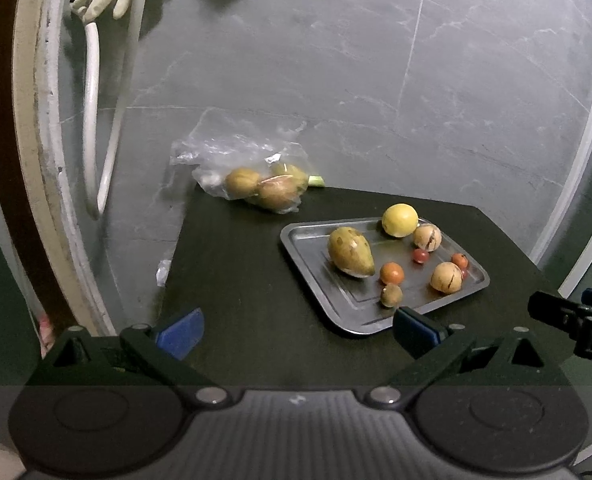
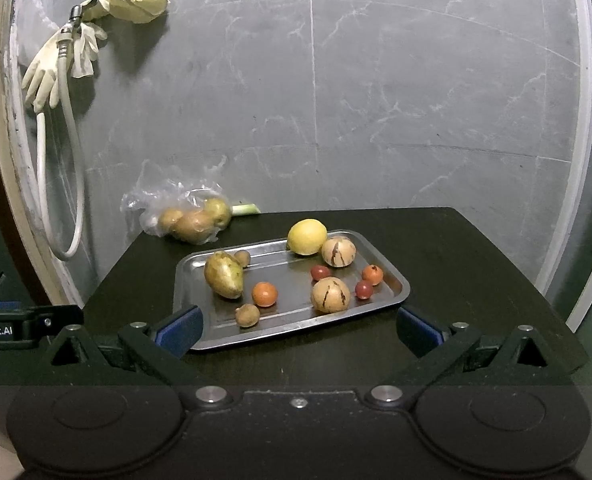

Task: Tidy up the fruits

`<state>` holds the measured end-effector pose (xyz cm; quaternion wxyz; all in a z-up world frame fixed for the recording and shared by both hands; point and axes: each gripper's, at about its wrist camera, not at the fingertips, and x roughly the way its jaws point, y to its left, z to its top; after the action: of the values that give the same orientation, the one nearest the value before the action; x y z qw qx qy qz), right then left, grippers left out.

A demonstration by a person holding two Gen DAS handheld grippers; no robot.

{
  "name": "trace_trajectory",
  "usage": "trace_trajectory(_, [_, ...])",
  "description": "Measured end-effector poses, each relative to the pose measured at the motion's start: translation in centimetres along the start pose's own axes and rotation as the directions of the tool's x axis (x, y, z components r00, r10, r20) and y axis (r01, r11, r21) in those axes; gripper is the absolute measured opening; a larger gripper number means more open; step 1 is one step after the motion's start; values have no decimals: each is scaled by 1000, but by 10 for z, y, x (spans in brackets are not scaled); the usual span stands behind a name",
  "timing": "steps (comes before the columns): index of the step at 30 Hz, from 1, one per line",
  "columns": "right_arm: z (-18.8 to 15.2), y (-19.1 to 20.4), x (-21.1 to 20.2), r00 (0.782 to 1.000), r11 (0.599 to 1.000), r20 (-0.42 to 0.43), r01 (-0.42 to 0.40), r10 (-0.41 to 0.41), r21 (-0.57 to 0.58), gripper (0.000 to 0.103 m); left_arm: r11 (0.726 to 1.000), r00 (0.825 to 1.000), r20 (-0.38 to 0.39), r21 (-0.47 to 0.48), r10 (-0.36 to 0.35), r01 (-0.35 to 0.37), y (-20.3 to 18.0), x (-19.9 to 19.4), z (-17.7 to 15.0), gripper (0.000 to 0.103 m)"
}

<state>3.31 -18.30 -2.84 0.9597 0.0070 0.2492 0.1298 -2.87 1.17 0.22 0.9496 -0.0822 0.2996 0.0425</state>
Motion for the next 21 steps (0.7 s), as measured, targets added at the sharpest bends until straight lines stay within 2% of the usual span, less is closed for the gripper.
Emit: trace_trajectory(21, [-12, -7, 7, 999, 1000, -50, 11, -12, -13, 102, 999, 999, -39, 34, -3, 4, -7, 6, -11, 103])
